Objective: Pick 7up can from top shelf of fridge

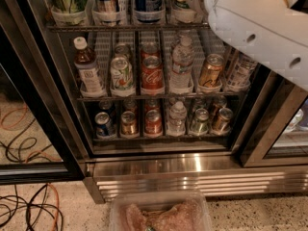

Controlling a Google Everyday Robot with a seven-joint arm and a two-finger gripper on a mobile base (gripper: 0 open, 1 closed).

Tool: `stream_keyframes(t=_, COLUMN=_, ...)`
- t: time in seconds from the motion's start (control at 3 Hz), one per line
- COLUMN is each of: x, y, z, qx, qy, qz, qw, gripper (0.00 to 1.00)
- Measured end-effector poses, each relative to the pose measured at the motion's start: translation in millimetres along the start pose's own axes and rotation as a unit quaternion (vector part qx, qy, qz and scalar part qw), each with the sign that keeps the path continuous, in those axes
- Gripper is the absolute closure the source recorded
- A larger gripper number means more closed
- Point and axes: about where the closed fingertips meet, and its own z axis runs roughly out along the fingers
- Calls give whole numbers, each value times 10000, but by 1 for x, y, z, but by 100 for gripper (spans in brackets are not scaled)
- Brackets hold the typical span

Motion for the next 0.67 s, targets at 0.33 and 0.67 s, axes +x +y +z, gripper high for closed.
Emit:
stream_keyframes(t=0.33, x=1, y=-2, z=7, qx=32, qy=-5, qz=-17, qw=10000, gripper=31)
stream_keyframes(t=0.67, x=1, y=0, z=7, qx=4, qy=-88, qz=-9, qw=10000, gripper=49)
